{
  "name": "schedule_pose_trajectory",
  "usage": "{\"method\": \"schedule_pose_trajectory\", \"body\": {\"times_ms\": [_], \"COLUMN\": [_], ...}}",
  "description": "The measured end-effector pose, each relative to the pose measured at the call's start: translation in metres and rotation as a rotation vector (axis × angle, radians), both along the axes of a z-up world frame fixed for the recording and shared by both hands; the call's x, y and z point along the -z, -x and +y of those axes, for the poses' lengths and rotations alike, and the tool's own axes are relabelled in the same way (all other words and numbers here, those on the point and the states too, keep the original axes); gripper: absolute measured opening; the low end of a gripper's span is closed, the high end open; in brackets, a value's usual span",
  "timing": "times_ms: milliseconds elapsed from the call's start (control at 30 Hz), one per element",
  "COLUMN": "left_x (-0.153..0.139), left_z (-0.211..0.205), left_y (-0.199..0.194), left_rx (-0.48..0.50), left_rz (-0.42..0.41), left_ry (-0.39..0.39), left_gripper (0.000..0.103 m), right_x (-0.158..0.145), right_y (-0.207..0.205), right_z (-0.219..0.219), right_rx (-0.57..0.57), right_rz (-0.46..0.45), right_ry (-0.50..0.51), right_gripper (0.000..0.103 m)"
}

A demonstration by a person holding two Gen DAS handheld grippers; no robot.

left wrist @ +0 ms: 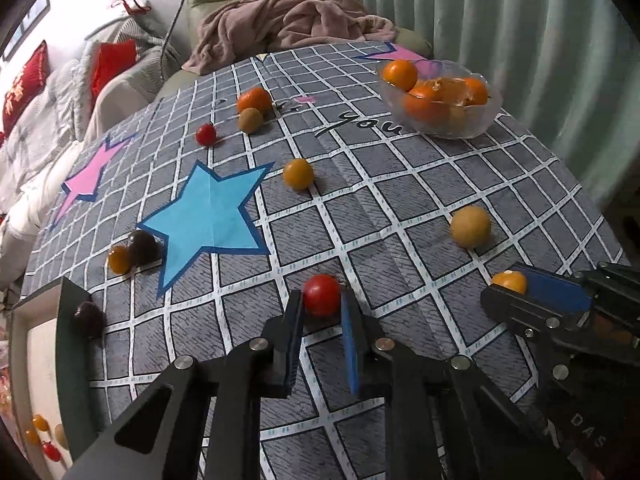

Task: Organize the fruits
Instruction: 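Grasp a red tomato with the left tool while the right tool grasps a yellow tomato, then carry the red and yellow tomatoes over the white tray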

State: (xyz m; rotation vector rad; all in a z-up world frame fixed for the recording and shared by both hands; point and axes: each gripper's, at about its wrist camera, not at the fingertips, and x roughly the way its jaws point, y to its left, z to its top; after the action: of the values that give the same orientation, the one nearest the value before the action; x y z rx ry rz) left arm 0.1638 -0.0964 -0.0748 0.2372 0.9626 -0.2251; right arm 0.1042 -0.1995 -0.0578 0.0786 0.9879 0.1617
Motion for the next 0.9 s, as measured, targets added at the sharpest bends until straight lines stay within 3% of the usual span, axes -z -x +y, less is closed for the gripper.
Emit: {"method": "schedule_pose_trajectory", "body": {"times_ms": [433, 900], "left_x": [0.000, 0.000], "left_z": [0.033, 0.065], "left_y": [0.036, 0.093], "left_rx": [-0.046, -0.083], "left_rz": [-0.004, 0.031], "left_ry": [0.079, 0.087], "left_gripper": [0.020, 0.020], "right_x": [0.000, -0.003], "right_y": [0.014, 0.059], "right_z": [-0.001, 0.016], "right_rx": [0.000, -0.037], "right_rz": [0.000, 0.025], "right_ry": [-0.011, -0.044], "right_gripper": [0.023, 0.023]}}
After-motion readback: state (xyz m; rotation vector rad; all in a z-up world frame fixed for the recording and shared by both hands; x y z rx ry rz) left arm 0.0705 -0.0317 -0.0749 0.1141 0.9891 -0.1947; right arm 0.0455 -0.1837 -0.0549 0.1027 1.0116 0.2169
